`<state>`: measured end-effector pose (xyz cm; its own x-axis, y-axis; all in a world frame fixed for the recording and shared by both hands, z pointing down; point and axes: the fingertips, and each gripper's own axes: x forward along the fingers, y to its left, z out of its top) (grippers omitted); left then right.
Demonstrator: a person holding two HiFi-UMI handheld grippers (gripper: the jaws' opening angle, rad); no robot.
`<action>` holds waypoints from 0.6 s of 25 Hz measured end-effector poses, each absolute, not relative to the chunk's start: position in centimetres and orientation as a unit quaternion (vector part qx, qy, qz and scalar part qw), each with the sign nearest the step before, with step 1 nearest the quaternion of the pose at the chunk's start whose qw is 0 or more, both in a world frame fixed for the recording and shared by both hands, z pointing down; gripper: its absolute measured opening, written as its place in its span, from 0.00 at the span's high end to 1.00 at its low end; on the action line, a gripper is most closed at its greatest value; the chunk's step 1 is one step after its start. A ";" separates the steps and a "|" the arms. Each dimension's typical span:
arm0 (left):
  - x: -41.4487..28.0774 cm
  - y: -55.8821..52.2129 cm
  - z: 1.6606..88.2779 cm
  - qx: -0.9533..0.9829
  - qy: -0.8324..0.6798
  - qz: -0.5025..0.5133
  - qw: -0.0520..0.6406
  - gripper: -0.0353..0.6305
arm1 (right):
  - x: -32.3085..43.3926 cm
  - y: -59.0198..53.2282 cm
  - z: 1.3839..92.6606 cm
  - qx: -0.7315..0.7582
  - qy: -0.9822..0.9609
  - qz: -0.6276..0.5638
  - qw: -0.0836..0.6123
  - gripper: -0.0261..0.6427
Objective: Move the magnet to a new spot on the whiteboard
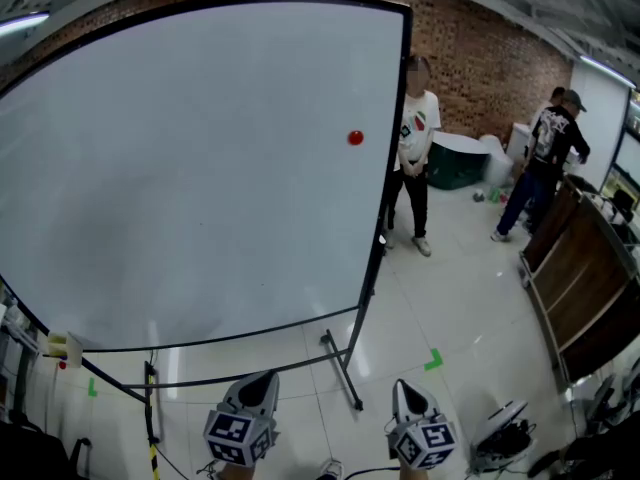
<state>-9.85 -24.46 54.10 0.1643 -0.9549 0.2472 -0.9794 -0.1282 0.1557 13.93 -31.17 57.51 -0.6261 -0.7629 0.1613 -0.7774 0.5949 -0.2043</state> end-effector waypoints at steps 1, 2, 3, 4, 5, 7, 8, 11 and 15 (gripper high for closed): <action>-10.3 -23.8 54.1 0.753 -0.641 0.042 0.141 0.96 | 13.3 -30.0 58.0 0.433 -0.890 0.135 0.030 0.96; -10.8 -23.0 54.1 0.756 -0.637 0.039 0.142 0.96 | 12.5 -28.8 58.4 0.434 -0.889 0.142 0.031 0.96; -11.5 -22.2 54.2 0.760 -0.633 0.035 0.143 0.96 | 11.5 -27.5 58.7 0.433 -0.889 0.146 0.033 0.96; -12.2 -21.3 54.2 0.763 -0.630 0.032 0.143 0.96 | 10.4 -26.2 58.9 0.431 -0.889 0.150 0.035 0.96; -13.1 -20.4 54.2 0.766 -0.626 0.027 0.143 0.96 | 9.3 -24.8 58.9 0.430 -0.889 0.152 0.036 0.96; -14.9 -18.4 53.9 0.773 -0.619 0.015 0.139 0.96 | 7.2 -22.1 58.6 0.432 -0.889 0.148 0.040 0.96; -15.8 -17.3 53.6 0.776 -0.616 0.008 0.136 0.96 | 6.2 -20.8 58.3 0.434 -0.888 0.146 0.040 0.96; -18.0 -13.8 52.9 0.785 -0.604 -0.003 0.137 0.96 | 3.3 -16.6 57.2 0.444 -0.884 0.139 0.040 0.96; -19.3 -10.3 53.2 0.806 -0.574 -0.006 0.145 0.96 | 0.2 -11.6 56.8 0.461 -0.876 0.132 0.051 0.96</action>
<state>-19.32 -10.27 53.23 0.3407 -0.9271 0.1562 -0.9235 -0.2989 0.2406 0.19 -11.58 56.76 -0.5694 -0.7946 0.2107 -0.8214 0.5398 -0.1841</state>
